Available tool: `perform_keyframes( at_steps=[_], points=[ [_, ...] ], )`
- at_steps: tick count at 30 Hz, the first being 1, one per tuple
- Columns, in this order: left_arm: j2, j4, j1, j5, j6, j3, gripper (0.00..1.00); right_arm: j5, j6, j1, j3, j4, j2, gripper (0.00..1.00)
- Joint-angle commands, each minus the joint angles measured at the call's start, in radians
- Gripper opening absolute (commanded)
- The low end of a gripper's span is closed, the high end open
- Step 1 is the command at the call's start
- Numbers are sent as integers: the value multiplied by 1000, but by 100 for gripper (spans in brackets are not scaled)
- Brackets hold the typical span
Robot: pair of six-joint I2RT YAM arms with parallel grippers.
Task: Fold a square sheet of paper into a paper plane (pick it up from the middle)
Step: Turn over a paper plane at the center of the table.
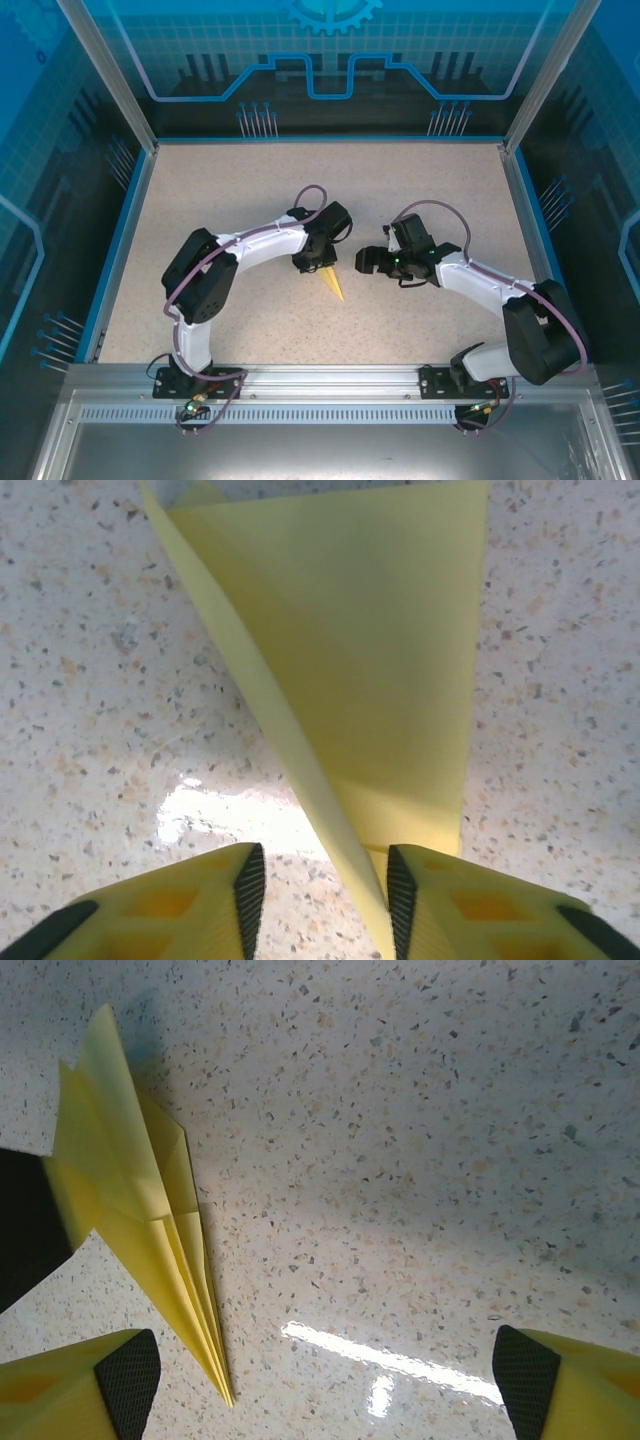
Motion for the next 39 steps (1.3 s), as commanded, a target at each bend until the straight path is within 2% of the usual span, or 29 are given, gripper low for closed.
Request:
perform_keyframes(
  at_steps=[1,10,16,19,24,28,31,36,39],
  points=[
    [-36,1,-7,-29,-38,-35,33,-25,20,-14,-5,12,8,89],
    [3,24,-7,-27,-31,-42,23,-28,19,-13,1,-1,7,89],
    [15,28,-6,-58,-13,-26,8,-26,19,-12,2,-10,-5,89],
    [-34,53,-6,-68,20,-31,2,-11,17,-14,10,-24,-20,89],
    [-180,189,-6,-38,135,-86,0,17,26,-24,12,-39,-73,89],
    [-278,375,6,72,210,-182,0,5,42,-44,4,-33,-122,89],
    [-319,555,40,201,194,-295,0,-69,34,-57,-4,1,-155,89],
    [-311,861,93,403,142,-455,0,-161,48,-47,12,14,-153,87],
    [-274,981,94,457,113,-513,0,-167,35,-17,21,34,-127,84]
  ],
)
